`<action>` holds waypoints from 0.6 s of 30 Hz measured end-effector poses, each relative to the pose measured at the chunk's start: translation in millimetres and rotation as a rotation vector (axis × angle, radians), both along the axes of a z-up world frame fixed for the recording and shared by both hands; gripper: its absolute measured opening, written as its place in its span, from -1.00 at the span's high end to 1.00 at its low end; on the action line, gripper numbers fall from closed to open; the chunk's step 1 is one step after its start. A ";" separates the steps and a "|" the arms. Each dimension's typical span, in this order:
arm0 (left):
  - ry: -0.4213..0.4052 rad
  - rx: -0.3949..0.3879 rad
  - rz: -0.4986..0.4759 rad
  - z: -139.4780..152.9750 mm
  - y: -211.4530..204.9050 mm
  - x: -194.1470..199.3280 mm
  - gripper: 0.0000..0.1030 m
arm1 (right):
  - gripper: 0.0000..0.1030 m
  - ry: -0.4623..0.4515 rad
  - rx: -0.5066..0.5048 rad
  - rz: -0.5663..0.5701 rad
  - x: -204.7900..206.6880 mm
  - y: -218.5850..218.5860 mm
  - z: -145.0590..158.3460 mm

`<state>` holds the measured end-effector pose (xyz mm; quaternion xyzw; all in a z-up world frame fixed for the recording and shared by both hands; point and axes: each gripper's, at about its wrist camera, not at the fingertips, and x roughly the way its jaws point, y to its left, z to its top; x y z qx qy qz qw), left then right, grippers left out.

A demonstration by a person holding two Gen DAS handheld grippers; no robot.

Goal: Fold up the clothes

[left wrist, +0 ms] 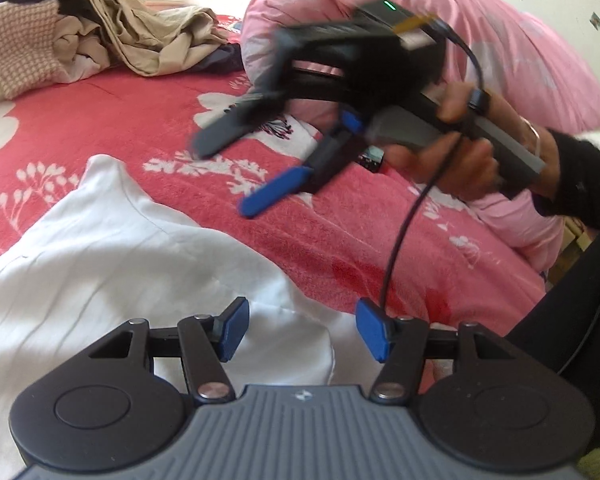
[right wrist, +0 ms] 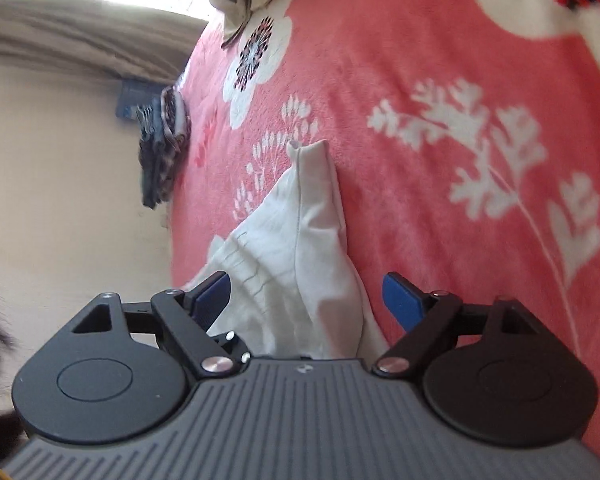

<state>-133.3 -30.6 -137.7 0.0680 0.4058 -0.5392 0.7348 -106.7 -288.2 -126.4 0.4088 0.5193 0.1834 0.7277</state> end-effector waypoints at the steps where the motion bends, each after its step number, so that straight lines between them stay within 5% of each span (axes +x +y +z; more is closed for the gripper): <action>1: 0.000 0.004 -0.004 -1.3 -1.4 -1.0 -0.17 | -0.62 -0.008 -0.017 0.023 4.2 5.1 -0.5; 6: 0.001 0.017 -0.009 -6.2 -3.0 -2.2 -0.17 | -0.53 -0.006 -0.105 0.131 24.2 33.2 -6.0; 12: 0.016 0.002 -0.009 -9.7 -1.1 1.3 -0.17 | 0.16 -0.012 -0.140 0.141 34.5 47.5 -4.7; 18: 0.020 -0.004 -0.018 -10.8 -1.7 2.2 -0.17 | 0.03 -0.040 -0.227 0.117 21.9 40.0 10.7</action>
